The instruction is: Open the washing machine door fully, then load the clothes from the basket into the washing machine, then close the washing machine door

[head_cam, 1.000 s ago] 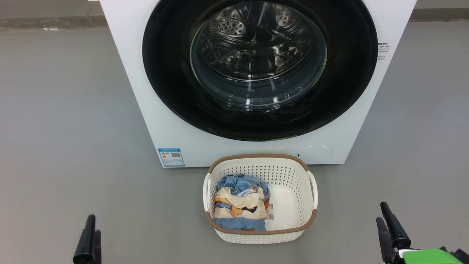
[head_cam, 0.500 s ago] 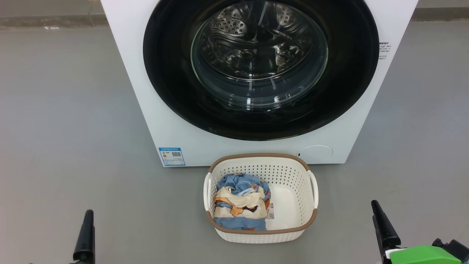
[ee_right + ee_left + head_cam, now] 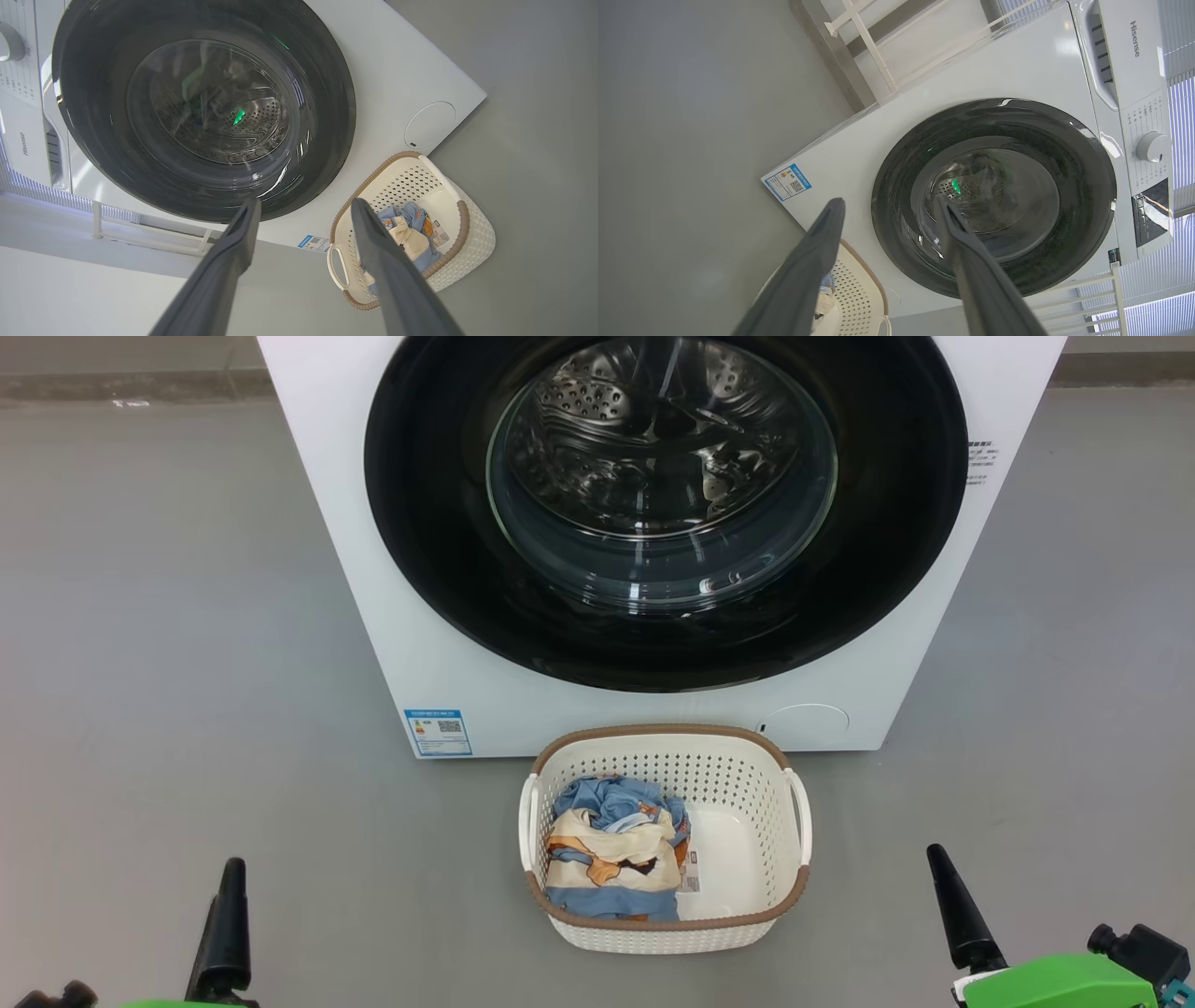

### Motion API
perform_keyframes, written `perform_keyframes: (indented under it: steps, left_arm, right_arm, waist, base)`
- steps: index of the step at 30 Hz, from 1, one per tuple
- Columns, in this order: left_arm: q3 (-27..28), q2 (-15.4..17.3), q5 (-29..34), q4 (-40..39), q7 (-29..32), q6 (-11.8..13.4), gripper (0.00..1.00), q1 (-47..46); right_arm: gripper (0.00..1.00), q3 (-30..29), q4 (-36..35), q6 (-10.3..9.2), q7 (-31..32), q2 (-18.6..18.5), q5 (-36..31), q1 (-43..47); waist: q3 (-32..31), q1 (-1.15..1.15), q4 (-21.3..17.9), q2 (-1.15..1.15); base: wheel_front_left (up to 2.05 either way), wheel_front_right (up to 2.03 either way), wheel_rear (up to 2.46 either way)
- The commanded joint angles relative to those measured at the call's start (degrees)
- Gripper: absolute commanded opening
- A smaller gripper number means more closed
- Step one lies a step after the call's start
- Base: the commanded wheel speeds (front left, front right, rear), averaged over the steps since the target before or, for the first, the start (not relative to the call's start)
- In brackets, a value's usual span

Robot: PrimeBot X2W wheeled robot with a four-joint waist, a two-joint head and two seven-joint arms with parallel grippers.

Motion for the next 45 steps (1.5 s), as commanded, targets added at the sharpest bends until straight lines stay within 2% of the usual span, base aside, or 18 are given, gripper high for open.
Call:
perform_keyframes:
  steps: [1, 12, 45]
  left_arm:
    - [0.7, 1.4, 1.3, -1.8, -0.5, -0.1, 1.0, -1.1]
    - [0.0, 1.9, 10.9, -2.6, -2.2, -0.1, 1.0, -0.8]
    - [-1.8, 4.5, 31.5, -5.6, -7.5, -0.2, 1.0, -0.3]
  right_arm:
    - [1.0, 0.6, -1.7, 0.03, -0.6, -0.6, -1.5, -2.7]
    - [1.0, 0.7, -1.8, 0.04, -2.5, -0.6, -9.9, -2.9]
    - [1.0, 1.1, -4.4, 0.06, -7.9, -0.6, -32.4, -2.3]
  waist:
    - [0.0, 0.0, 0.0, 0.0]
    - [0.2, -0.01, -0.1, 0.0]
    - [1.2, -0.01, -0.6, 0.0]
  base:
    - [0.0, 0.0, 0.0]
    - [0.0, 0.0, 0.0]
    - [0.0, 0.0, 0.0]
